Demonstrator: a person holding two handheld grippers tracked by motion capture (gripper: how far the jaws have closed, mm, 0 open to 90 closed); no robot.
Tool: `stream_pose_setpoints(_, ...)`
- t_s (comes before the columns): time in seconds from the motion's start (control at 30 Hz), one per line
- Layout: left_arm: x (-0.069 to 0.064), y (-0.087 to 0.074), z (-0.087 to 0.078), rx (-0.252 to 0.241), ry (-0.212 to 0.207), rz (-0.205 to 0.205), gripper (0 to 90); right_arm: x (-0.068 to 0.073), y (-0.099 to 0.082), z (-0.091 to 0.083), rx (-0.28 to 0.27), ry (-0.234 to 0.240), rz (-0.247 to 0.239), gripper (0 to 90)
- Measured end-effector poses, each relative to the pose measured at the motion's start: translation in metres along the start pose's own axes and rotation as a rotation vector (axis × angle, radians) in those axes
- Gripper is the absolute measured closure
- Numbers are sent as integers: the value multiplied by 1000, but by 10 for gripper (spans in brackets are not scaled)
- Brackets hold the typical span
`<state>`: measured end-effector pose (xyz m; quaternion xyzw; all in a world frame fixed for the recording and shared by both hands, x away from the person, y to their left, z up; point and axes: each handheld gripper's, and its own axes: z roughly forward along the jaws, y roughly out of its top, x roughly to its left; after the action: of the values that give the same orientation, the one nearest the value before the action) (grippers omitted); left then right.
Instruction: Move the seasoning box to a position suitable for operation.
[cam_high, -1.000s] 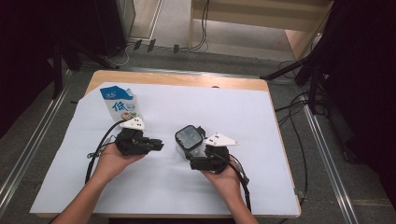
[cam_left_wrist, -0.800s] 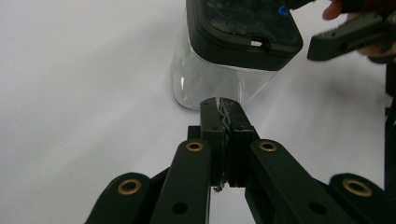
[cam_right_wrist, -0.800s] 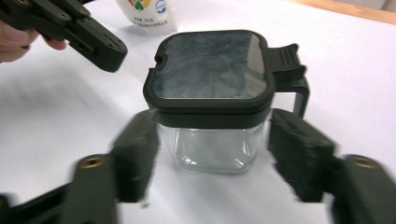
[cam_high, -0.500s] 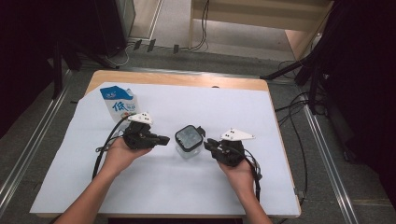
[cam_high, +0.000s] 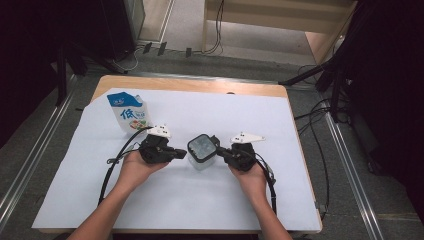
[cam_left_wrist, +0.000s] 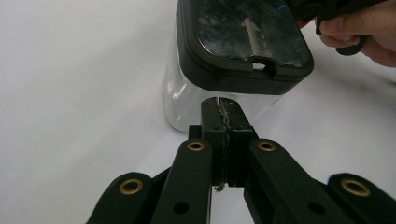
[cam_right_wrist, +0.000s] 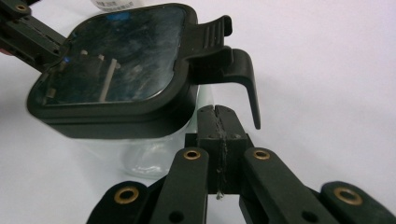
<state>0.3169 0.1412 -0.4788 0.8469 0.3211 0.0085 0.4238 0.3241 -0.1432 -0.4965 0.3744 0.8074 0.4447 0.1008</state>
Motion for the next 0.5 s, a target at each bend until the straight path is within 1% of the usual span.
stream_pose_setpoints(0.03, 0, 0, 0, 4, 7, 2, 900, 0, 1, 0, -10, -2, -4, 900)
stream_pose_setpoints(0.1, 1, 0, 0, -7, 1, -6, 900, -1, 1, 1, -19, 0, 7, 900)
stream_pose_setpoints(0.17, 0, 0, 2, -6, 0, 1, 900, -2, 1, 3, -11, -5, 0, 900)
stream_pose_setpoints(0.23, 0, 0, 3, -2, 6, 6, 900, -1, 1, 4, -6, -14, 6, 900)
stream_pose_setpoints(0.27, 0, 0, 4, -6, 6, 5, 900, -1, 1, 5, -2, -15, 7, 900)
stream_pose_setpoints(0.33, 2, 0, 5, -10, -8, 3, 900, 1, 0, 5, 4, -20, 0, 900)
stream_pose_setpoints(0.37, 3, 0, 5, -9, -2, 5, 900, 2, 0, 4, 5, -24, -1, 900)
stream_pose_setpoints(0.47, 7, 0, 4, -12, -11, -10, 900, 4, 1, 7, 10, -27, 2, 900)
stream_pose_setpoints(0.5, 7, 0, 4, -14, -8, -10, 900, 5, 1, 9, 13, -27, 6, 900)
